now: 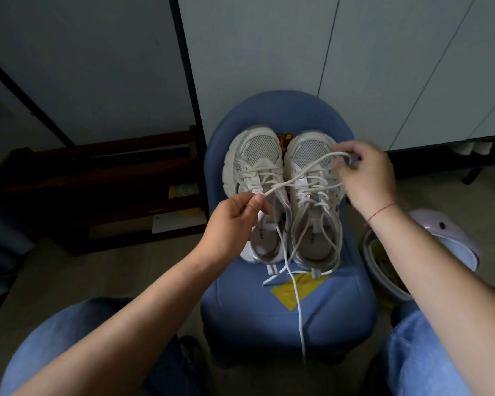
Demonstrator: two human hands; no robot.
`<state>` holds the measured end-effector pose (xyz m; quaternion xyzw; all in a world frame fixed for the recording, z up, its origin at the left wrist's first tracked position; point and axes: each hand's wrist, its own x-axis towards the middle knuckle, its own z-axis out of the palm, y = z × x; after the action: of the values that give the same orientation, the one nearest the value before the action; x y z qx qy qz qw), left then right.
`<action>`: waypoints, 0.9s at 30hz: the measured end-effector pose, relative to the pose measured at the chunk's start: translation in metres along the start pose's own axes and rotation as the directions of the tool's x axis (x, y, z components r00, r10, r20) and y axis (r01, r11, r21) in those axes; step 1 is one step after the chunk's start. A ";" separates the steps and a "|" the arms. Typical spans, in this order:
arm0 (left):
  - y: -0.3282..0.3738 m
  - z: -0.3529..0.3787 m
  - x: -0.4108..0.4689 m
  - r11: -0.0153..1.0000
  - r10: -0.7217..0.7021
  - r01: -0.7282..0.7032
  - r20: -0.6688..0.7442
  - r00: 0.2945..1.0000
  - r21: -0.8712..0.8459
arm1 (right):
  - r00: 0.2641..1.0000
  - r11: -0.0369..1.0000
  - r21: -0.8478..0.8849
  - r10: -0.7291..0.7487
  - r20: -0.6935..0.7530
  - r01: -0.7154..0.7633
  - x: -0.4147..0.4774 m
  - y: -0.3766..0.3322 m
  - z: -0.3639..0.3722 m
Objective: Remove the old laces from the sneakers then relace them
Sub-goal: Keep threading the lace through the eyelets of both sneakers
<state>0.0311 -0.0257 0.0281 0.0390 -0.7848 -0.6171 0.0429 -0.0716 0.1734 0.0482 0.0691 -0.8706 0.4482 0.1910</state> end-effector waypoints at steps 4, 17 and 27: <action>0.000 0.000 0.003 0.998 -0.010 0.011 0.001 1.000 -0.054 | 0.845 0.941 0.019 -0.311 0.435 0.337 -0.021 -0.027 0.014; 0.007 -0.018 0.025 0.931 -0.126 0.137 0.056 0.990 -0.337 | 0.964 0.966 0.088 -0.252 0.088 0.245 -0.024 -0.028 0.039; -0.013 -0.018 0.056 0.871 -0.289 0.182 -0.177 0.941 -0.456 | 0.814 0.986 0.021 0.127 0.566 -0.168 -0.044 -0.045 0.055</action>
<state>-0.0220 -0.0530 0.0204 0.1987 -0.6063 -0.7670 0.0687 -0.0332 0.1005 0.0362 0.1371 -0.8745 0.4515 -0.1119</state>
